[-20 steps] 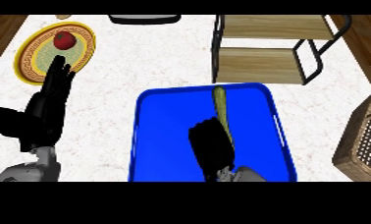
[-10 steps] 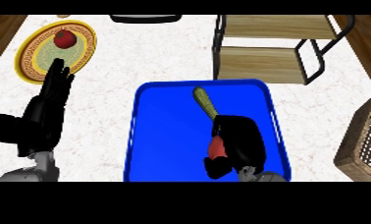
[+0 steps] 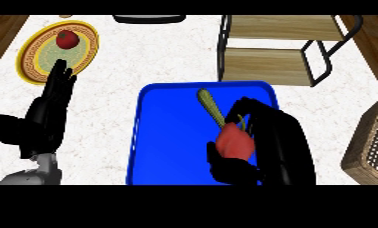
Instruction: Pick the bell pepper from the tray and place it in the tiered shelf
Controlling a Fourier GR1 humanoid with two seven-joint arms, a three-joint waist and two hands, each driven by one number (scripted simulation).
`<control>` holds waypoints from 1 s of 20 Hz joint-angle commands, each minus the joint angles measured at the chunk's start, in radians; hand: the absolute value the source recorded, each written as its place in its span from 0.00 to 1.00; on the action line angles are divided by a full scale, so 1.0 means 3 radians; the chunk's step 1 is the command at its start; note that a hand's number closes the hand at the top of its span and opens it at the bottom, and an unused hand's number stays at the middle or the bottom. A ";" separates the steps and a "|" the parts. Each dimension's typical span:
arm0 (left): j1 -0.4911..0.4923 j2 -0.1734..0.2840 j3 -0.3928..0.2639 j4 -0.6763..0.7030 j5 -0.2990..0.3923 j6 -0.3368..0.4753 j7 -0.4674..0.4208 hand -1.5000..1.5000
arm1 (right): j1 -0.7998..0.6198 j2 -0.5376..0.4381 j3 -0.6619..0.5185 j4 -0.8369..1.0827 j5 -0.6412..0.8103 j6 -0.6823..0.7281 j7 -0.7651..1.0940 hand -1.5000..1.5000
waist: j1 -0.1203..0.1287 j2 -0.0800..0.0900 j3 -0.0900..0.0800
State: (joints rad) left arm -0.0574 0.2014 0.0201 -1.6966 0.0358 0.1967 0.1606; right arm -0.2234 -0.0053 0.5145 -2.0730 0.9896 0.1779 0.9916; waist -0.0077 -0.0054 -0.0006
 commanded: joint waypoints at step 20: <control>-0.0171 -0.0017 0.0105 0.0026 -0.0035 -0.0121 0.0152 0.50 | -0.1242 -0.0259 -0.1812 0.0351 -0.0037 0.0285 -0.0097 1.00 | 0.0039 0.0020 0.0002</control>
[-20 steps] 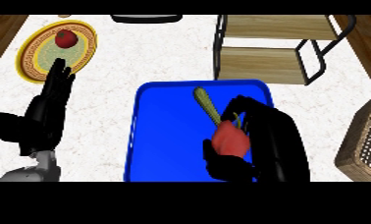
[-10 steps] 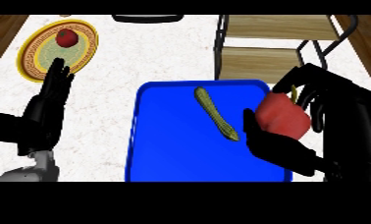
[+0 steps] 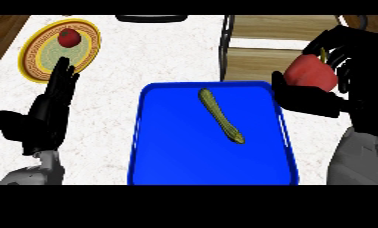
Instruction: Pick the bell pepper from the tray and place it in the tiered shelf
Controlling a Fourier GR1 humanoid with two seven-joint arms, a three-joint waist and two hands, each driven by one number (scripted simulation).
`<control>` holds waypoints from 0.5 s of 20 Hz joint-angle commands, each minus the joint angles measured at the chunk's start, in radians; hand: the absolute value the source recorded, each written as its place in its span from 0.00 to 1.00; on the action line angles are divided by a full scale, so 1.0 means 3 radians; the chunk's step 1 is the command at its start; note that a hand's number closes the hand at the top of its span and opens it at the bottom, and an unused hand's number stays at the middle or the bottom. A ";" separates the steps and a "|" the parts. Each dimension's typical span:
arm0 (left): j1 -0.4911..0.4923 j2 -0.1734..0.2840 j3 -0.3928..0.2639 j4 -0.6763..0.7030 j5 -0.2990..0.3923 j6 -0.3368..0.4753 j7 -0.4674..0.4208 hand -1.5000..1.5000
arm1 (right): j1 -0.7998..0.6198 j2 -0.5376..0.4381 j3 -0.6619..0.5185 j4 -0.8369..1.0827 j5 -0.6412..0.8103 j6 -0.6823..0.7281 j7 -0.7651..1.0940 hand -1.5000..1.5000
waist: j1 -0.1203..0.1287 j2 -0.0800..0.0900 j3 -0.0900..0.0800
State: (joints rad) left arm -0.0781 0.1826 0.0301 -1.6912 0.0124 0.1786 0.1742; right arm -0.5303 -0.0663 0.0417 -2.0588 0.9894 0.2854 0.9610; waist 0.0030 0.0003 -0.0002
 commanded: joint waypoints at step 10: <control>0.0040 0.0030 0.0202 0.0137 0.0110 -0.0221 -0.0211 0.50 | -0.0362 -0.0167 -0.0567 0.1510 -0.0112 -0.1106 -0.0876 1.00 | 0.0013 0.0004 0.0000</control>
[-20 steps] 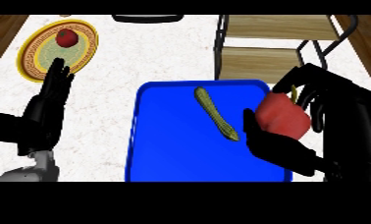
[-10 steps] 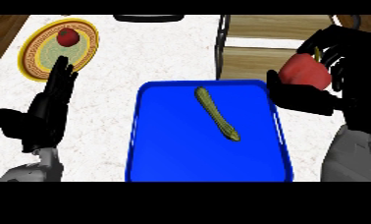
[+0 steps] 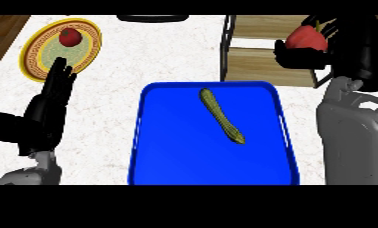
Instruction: Pick the bell pepper from the tray and place it in the tiered shelf
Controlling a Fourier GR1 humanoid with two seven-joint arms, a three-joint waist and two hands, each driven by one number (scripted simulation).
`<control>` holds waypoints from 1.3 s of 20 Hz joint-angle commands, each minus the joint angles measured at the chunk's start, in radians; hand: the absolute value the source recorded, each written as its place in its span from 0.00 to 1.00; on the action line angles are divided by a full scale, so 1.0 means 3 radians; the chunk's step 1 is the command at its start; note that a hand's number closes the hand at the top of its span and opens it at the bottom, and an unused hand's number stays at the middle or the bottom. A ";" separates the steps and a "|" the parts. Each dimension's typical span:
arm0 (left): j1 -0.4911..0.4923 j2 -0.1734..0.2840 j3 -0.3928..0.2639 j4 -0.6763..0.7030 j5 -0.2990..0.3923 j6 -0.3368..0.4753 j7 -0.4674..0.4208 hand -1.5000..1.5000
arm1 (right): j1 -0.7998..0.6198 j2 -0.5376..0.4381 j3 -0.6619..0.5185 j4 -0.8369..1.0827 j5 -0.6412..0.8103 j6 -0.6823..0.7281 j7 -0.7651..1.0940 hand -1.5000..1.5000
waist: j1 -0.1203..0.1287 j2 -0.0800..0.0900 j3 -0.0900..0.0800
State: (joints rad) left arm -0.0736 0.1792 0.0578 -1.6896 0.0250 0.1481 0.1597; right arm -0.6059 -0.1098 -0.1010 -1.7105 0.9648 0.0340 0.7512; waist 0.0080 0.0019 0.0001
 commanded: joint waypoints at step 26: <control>-0.0023 -0.0092 0.0046 -0.0055 -0.0063 -0.0103 0.0113 0.50 | -0.0764 -0.0329 -0.0685 0.2232 -0.1078 -0.1084 -0.1570 0.00 | -0.0002 -0.0005 0.0001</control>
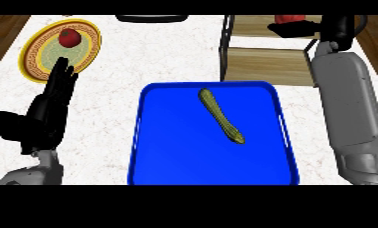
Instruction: Pick the bell pepper from the tray and place it in the tiered shelf
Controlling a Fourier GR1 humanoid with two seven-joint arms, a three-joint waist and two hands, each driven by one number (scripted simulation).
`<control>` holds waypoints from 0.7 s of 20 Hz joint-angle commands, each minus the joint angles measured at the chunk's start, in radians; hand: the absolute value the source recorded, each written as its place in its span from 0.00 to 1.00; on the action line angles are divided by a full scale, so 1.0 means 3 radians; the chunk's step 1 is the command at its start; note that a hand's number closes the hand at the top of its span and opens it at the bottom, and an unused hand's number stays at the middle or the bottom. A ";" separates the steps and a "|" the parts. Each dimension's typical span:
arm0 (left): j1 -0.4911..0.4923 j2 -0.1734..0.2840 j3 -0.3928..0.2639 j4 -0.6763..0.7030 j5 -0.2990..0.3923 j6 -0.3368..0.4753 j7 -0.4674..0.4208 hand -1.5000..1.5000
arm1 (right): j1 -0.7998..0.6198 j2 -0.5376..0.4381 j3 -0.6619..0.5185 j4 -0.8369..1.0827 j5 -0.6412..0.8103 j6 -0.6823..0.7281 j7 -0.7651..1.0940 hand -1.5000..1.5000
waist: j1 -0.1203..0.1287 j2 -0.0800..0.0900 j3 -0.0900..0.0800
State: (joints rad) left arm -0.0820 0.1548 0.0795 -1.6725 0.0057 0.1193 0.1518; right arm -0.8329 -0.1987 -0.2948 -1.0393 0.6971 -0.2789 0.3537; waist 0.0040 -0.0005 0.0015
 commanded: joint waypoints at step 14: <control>0.0062 -0.0048 0.0015 -0.0028 -0.0081 0.0044 0.0004 0.50 | 0.0563 -0.0460 -0.0522 -0.1535 -0.0667 0.0245 0.0795 0.00 | -0.0089 -0.0025 -0.0006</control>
State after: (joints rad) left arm -0.0698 0.1524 0.0921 -1.6819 -0.0065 0.1226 0.1570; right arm -0.7407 -0.2899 -0.4085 -1.3595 0.5376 -0.2609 0.4861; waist -0.0124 -0.0049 0.0000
